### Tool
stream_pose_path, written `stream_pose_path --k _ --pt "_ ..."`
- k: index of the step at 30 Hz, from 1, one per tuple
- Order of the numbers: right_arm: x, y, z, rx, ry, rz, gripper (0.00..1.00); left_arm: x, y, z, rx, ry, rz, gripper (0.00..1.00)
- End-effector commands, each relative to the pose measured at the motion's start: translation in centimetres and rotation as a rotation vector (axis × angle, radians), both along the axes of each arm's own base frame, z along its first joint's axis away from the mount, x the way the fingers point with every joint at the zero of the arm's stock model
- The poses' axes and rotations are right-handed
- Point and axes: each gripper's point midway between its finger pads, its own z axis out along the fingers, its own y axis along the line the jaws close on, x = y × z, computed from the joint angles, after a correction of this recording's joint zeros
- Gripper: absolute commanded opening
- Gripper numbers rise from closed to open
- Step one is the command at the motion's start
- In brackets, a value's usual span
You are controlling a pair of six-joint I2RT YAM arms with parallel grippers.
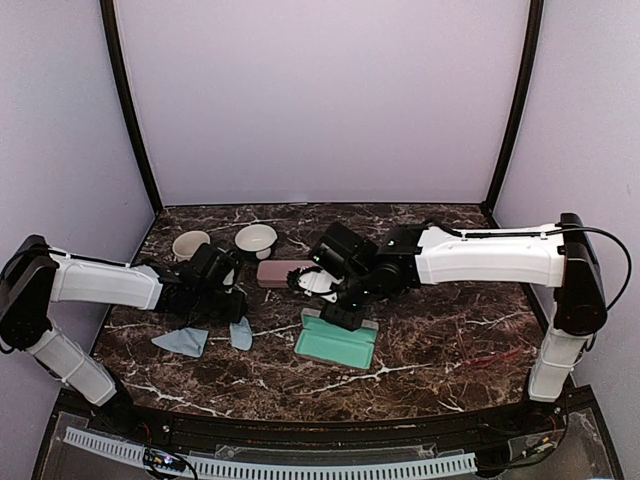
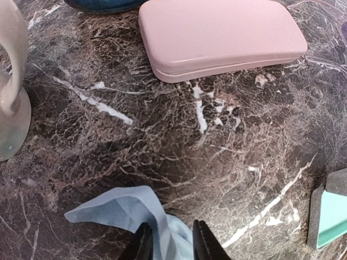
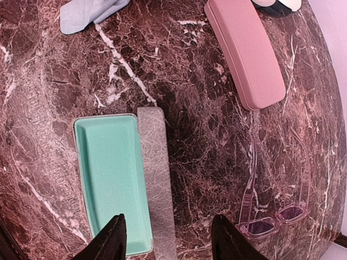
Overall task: Organize the sunglasses
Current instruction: Pick up the glasses cleaning cloth at the center of the board.
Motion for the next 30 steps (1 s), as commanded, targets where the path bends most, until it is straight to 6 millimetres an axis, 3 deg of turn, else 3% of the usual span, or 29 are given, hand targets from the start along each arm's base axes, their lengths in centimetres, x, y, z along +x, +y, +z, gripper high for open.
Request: stream_pose_path --k 1,12,17,24,27,30 --pt "-0.2 0.3 0.5 0.030 -0.007 -0.002 0.54 -1.1 0.3 -0.3 0.009 0.032 0.002 0.26" --pt "-0.3 -0.1 0.4 0.025 -0.001 -0.016 0.54 -1.4 0.4 -0.5 0.026 0.042 -0.002 0.10" --pt "-0.4 0.1 0.9 0.051 0.001 -0.013 0.54 -1.5 -0.2 0.3 0.029 0.032 -0.029 0.00" --pt "-0.4 0.7 4.4 0.281 0.083 0.015 0.56 -4.0 -3.3 5.1 0.036 0.035 -0.261 0.00" --pt "0.6 0.2 6.3 0.403 0.111 -0.014 0.57 -6.6 -5.5 7.7 -0.077 0.050 -0.405 0.00" --pt "2.0 -1.1 8.4 0.488 0.113 -0.069 0.58 -10.4 -7.7 10.2 -0.168 0.073 -0.585 0.00"
